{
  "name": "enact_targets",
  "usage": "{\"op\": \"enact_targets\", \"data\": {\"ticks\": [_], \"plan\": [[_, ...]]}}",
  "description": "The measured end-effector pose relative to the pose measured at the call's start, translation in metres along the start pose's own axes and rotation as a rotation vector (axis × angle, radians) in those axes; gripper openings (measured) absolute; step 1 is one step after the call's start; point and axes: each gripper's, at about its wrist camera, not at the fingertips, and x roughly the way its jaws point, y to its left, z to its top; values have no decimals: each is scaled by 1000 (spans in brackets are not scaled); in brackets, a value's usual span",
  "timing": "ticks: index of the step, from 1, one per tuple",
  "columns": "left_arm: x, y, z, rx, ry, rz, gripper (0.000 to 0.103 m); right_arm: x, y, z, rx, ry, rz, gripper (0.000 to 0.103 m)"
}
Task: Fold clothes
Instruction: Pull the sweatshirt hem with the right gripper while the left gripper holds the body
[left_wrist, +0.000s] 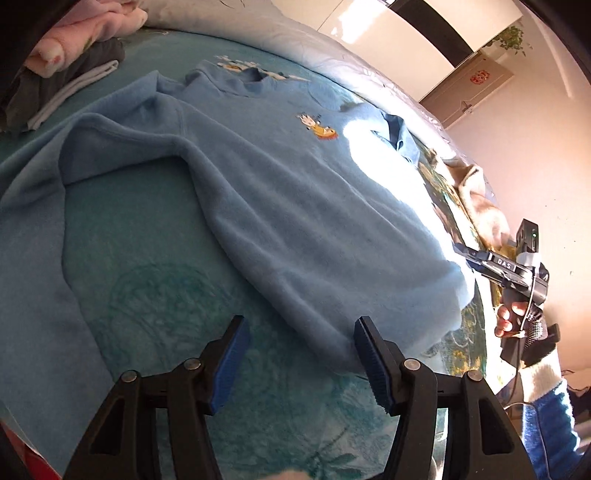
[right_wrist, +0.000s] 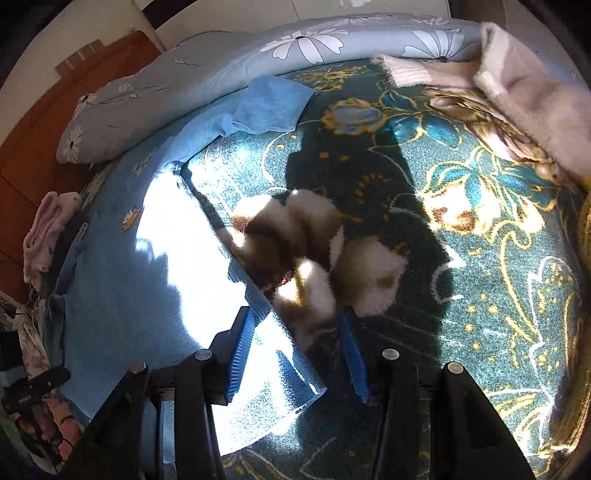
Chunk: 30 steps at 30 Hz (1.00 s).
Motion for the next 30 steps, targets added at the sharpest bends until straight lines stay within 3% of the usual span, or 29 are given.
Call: {"op": "enact_targets", "data": {"ticks": [4, 10, 11, 12, 14, 20, 24, 25, 27, 29, 30], "plan": [[-2, -6, -14, -14, 33, -16, 64, 0, 7, -1, -31, 4, -12, 51], [-9, -5, -19, -23, 17, -17, 64, -2, 5, -5, -11, -2, 28, 47], [-11, -5, -20, -21, 16, -25, 64, -2, 5, -6, -7, 1, 42, 40], [-11, -6, -20, -21, 20, -25, 64, -2, 7, -7, -8, 11, 60, 26], [-13, -6, -21, -26, 15, -39, 64, -2, 11, -10, -16, 27, 82, 11], [4, -13, -13, -59, 17, -112, 64, -8, 18, -18, -12, 14, 89, 6], [4, -12, -9, -75, -6, -103, 61, -16, 23, -24, -20, 13, 86, 6], [2, -12, -9, -79, -15, -104, 58, -18, 24, -26, -18, 11, 78, 6], [-1, -10, -8, -92, -28, -102, 42, -21, 24, -30, -9, 10, 71, 6], [-3, -9, -7, -103, -34, -88, 13, -25, 24, -35, 1, 10, 64, 6], [-5, -8, -6, -108, -42, -95, 13, -26, 24, -37, 6, 10, 60, 5]]}}
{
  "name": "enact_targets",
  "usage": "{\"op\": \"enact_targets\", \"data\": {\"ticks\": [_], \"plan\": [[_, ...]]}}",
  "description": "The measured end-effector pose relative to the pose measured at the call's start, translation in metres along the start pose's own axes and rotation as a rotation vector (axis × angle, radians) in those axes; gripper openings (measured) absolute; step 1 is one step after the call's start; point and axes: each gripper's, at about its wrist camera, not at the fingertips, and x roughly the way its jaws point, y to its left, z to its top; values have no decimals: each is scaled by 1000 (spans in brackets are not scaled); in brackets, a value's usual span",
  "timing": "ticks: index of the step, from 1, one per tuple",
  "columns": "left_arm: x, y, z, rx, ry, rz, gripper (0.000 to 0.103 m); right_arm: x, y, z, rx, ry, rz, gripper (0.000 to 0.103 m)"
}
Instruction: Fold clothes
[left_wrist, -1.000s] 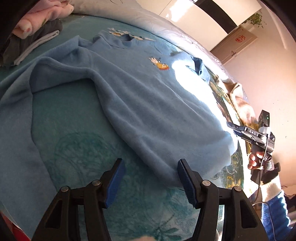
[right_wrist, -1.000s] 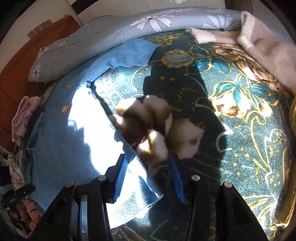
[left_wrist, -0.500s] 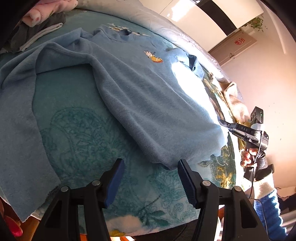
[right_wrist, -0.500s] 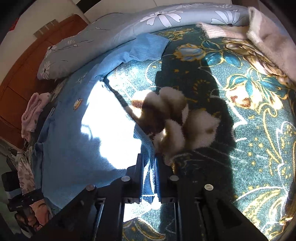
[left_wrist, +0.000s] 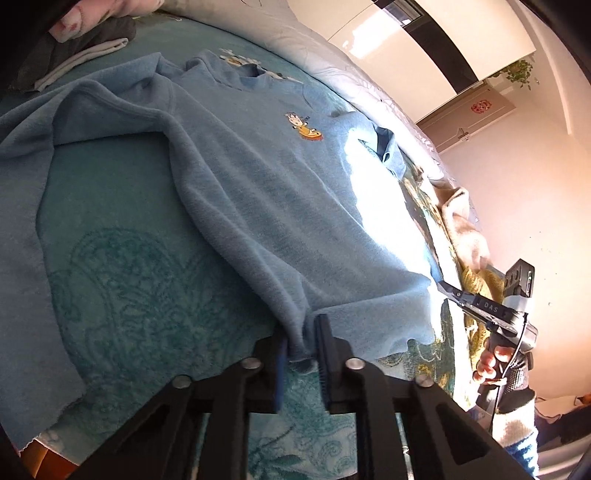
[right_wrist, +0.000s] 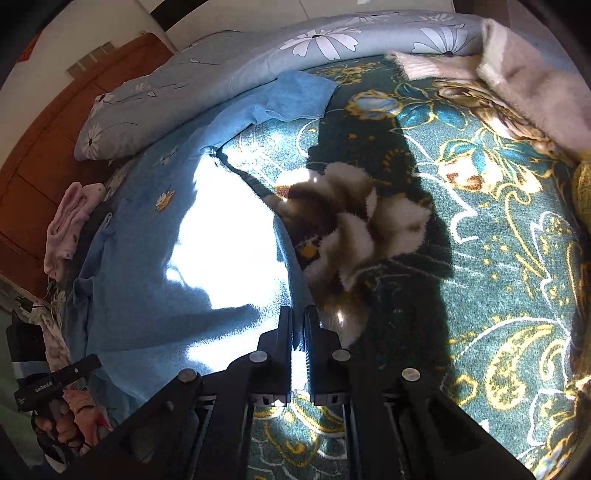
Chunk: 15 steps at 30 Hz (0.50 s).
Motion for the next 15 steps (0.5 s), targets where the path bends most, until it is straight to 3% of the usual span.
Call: {"op": "enact_targets", "data": {"ticks": [9, 15], "plan": [[-74, 2, 1, 66, -134, 19, 10, -27, 19, -45, -28, -9, 13, 2], [-104, 37, -15, 35, -143, 54, 10, -33, 38, -81, -56, 10, 59, 2]]}}
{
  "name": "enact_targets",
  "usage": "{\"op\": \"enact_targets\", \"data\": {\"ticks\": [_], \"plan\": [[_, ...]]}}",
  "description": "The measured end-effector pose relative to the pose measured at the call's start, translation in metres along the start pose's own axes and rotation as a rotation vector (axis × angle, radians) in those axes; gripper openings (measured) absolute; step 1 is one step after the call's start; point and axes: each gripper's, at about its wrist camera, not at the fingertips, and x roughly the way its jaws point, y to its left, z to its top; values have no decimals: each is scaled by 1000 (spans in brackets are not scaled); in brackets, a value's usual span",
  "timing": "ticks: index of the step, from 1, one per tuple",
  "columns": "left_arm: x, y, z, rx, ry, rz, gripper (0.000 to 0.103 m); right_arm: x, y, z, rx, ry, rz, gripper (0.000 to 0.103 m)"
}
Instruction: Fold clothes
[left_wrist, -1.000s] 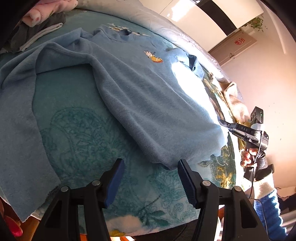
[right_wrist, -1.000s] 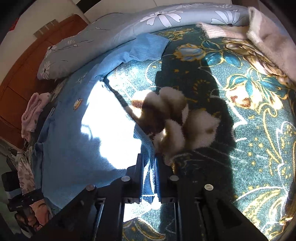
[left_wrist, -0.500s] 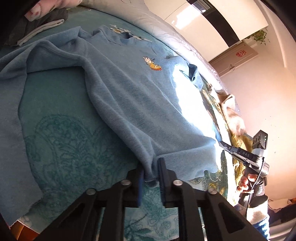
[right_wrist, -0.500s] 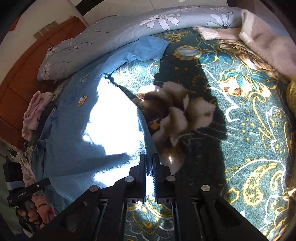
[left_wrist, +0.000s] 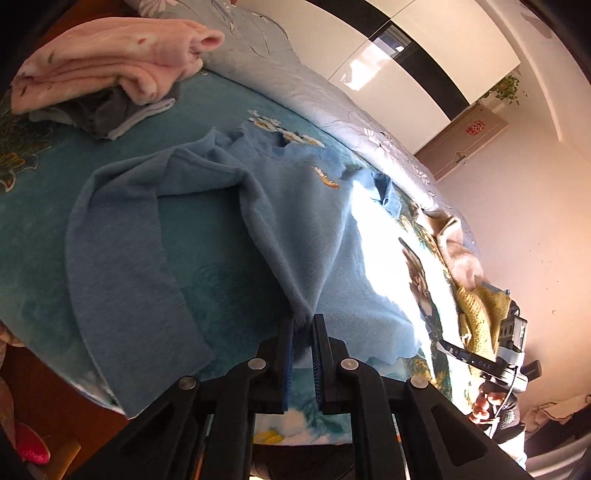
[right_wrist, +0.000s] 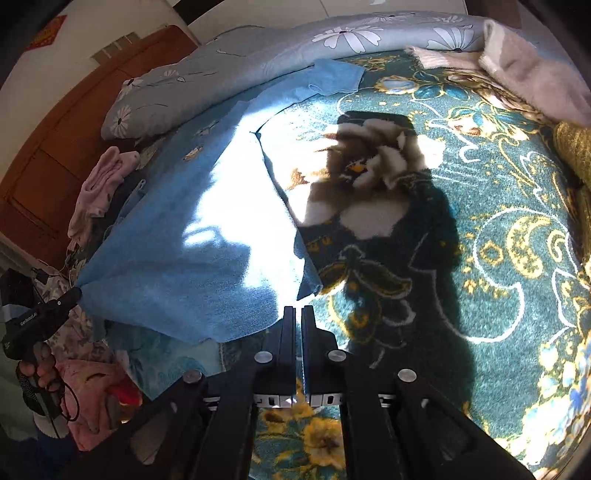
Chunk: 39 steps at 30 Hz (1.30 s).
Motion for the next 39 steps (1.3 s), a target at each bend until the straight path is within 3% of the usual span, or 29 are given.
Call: {"op": "enact_targets", "data": {"ticks": [3, 7, 12, 15, 20, 25, 26, 28, 29, 30, 37, 39], "plan": [[2, 21, -7, 2, 7, 98, 5, 1, 12, -12, -40, 19, -13, 2], [-4, 36, -9, 1, 17, 100, 5, -4, 16, -13, -45, 9, -28, 2], [-14, 30, -2, 101, -12, 91, 6, -15, 18, 3, -14, -38, -38, 3], [-13, 28, 16, 159, -15, 153, 9, -17, 29, 22, -9, -82, -63, 3], [-2, 31, 74, 207, -61, 233, 52, -3, 45, 71, 25, -142, -81, 3], [47, 34, 144, 264, -48, 334, 56, 25, 57, 141, -17, -149, -107, 3], [59, 34, 157, 273, -44, 363, 56, 32, 59, 157, -33, -148, -104, 5], [85, 36, 175, 292, -22, 403, 56, 50, 66, 188, -94, -132, -102, 19], [96, 37, 183, 295, -12, 436, 56, 61, 71, 201, -131, -117, -105, 37], [107, 38, 189, 295, -1, 463, 56, 73, 77, 214, -168, -102, -107, 48], [162, 45, 206, 319, 51, 525, 56, 171, 117, 288, -388, -31, -92, 50], [172, 48, 208, 304, 73, 540, 56, 200, 126, 301, -453, -4, -129, 50]]}}
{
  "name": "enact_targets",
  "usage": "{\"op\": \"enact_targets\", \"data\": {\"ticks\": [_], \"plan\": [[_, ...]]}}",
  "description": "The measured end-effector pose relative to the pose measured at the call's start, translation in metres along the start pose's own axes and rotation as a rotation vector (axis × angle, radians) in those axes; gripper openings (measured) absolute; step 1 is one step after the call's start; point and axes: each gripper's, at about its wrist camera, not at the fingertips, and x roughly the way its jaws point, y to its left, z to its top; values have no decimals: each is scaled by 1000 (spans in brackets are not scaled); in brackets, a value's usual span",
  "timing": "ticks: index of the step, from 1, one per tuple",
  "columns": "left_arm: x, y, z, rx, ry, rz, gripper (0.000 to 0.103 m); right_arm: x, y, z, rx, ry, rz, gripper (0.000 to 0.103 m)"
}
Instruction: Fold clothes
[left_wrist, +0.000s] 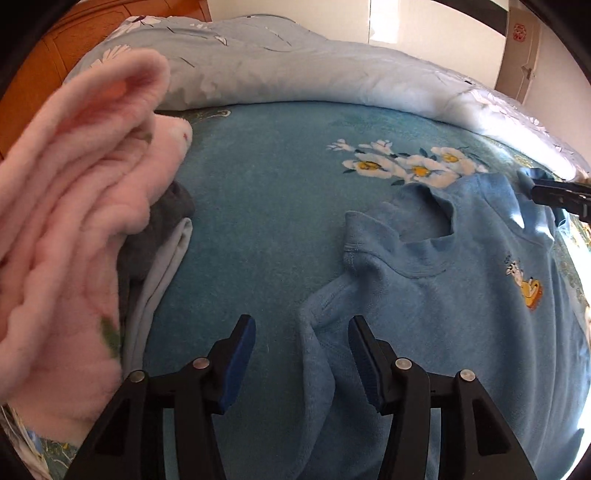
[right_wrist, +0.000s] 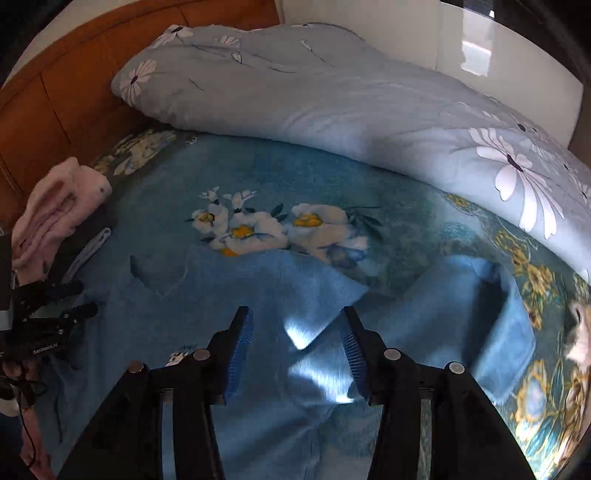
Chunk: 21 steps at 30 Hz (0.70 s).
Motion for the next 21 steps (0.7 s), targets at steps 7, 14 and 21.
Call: {"op": "enact_targets", "data": {"ticks": [7, 14, 21], "plan": [[11, -3, 6, 2, 9, -30, 49, 51, -8, 22, -71, 40, -40, 50], [8, -5, 6, 8, -9, -67, 5, 59, -18, 14, 6, 90, 18, 7], [-12, -30, 49, 39, -115, -108, 4, 12, -44, 14, 53, -13, -107, 5]]}}
